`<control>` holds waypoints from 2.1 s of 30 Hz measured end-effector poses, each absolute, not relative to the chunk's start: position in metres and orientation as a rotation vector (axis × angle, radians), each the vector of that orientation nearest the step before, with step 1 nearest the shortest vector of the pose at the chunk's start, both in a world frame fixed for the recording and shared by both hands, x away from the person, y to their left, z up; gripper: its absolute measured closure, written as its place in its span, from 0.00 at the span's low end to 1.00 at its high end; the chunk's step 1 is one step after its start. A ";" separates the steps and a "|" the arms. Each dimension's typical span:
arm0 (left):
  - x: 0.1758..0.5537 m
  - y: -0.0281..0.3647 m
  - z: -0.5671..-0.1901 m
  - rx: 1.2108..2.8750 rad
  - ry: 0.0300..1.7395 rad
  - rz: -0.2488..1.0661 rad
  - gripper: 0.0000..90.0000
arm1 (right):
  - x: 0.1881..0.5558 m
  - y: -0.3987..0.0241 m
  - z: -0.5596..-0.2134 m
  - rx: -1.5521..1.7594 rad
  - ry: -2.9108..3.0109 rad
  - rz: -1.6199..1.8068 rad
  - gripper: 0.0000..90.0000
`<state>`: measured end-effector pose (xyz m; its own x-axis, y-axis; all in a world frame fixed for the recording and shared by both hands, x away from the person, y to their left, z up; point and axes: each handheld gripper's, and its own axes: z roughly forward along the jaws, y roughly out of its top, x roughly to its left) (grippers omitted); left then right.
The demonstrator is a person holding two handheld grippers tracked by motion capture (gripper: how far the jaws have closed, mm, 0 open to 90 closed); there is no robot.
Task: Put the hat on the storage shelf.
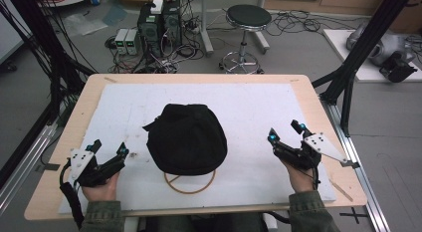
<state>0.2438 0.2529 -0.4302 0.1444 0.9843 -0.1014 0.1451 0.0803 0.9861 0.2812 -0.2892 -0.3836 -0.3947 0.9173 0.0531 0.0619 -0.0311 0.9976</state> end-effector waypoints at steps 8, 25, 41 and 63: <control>0.244 0.252 -0.430 1.313 1.232 0.967 0.19 | 0.280 -0.298 -0.397 1.135 1.439 1.430 0.20; 0.243 0.253 -0.430 1.289 1.231 0.973 0.18 | 0.282 -0.297 -0.420 1.208 1.413 1.305 0.20; 0.243 0.254 -0.430 1.287 1.237 0.973 0.18 | 0.285 -0.301 -0.424 1.251 1.398 1.287 0.20; 0.243 0.253 -0.431 1.306 1.235 0.961 0.18 | 0.285 -0.302 -0.424 1.258 1.424 1.284 0.20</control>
